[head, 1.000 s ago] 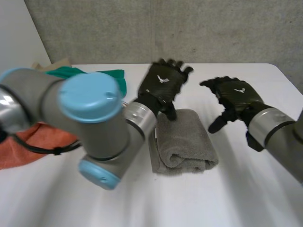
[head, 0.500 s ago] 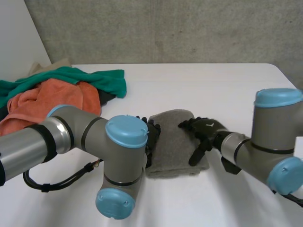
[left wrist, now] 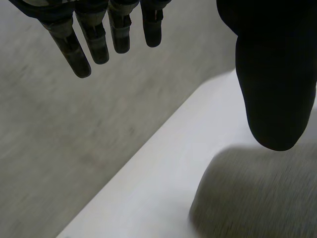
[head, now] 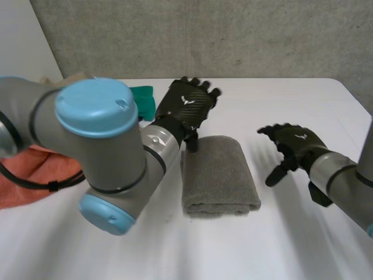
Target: Fold the laundry.
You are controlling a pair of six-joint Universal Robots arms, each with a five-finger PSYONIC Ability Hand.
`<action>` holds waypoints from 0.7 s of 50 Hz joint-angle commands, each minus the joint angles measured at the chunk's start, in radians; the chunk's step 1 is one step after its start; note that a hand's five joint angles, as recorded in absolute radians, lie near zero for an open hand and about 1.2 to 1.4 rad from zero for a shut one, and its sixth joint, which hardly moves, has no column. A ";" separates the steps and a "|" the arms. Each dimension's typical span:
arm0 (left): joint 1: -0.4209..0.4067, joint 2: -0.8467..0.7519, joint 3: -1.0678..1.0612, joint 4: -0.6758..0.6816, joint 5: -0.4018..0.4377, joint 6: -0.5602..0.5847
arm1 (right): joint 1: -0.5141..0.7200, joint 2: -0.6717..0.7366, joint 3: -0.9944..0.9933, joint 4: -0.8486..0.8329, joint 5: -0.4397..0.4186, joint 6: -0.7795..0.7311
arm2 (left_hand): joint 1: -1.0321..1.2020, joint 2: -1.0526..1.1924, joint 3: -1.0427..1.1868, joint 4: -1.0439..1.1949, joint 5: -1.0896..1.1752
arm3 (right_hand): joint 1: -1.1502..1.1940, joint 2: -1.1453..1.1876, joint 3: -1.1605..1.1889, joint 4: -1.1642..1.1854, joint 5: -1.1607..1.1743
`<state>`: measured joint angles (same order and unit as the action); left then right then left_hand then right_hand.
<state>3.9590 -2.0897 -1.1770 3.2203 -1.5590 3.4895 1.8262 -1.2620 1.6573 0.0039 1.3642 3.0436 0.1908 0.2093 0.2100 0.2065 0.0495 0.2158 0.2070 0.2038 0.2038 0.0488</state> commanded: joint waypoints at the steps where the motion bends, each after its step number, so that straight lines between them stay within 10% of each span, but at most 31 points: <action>1: 0.042 0.028 0.002 -0.037 0.359 -0.151 | -0.051 0.044 0.104 -0.045 -0.045 0.101 | 0.020 0.001 0.000 0.004 -0.013 | -0.041 -0.032 -0.029 -0.029 -0.049; 6: 0.051 0.031 0.020 -0.063 0.478 -0.230 | -0.033 0.113 0.131 -0.107 -0.123 0.147 | 0.029 0.010 0.009 0.013 -0.005 | -0.041 -0.032 -0.029 -0.029 -0.049; 23: 0.042 0.053 0.022 -0.070 0.478 -0.234 | 0.114 0.225 0.059 -0.214 -0.125 0.198 | 0.032 0.013 0.012 0.016 -0.002 | -0.041 -0.032 -0.029 -0.029 -0.049; 30: 0.040 0.054 0.005 -0.070 0.478 -0.234 | 0.127 0.305 -0.019 -0.211 -0.077 0.185 | 0.032 0.013 0.012 0.016 -0.002 | 1.179 1.187 1.191 1.191 1.171; 35: 0.042 0.054 -0.004 -0.070 0.478 -0.233 | 0.110 0.299 -0.050 -0.228 -0.004 0.175 | 0.032 0.013 0.012 0.016 -0.002 | 1.180 1.189 1.192 1.192 1.173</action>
<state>3.9995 -2.0361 -1.1705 3.1506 -1.0820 3.2555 1.9507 -0.9679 1.6433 -0.2116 1.2924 3.2305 0.1916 0.2093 0.2100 0.2065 0.0495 0.8507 0.9044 0.8911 1.1540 0.9191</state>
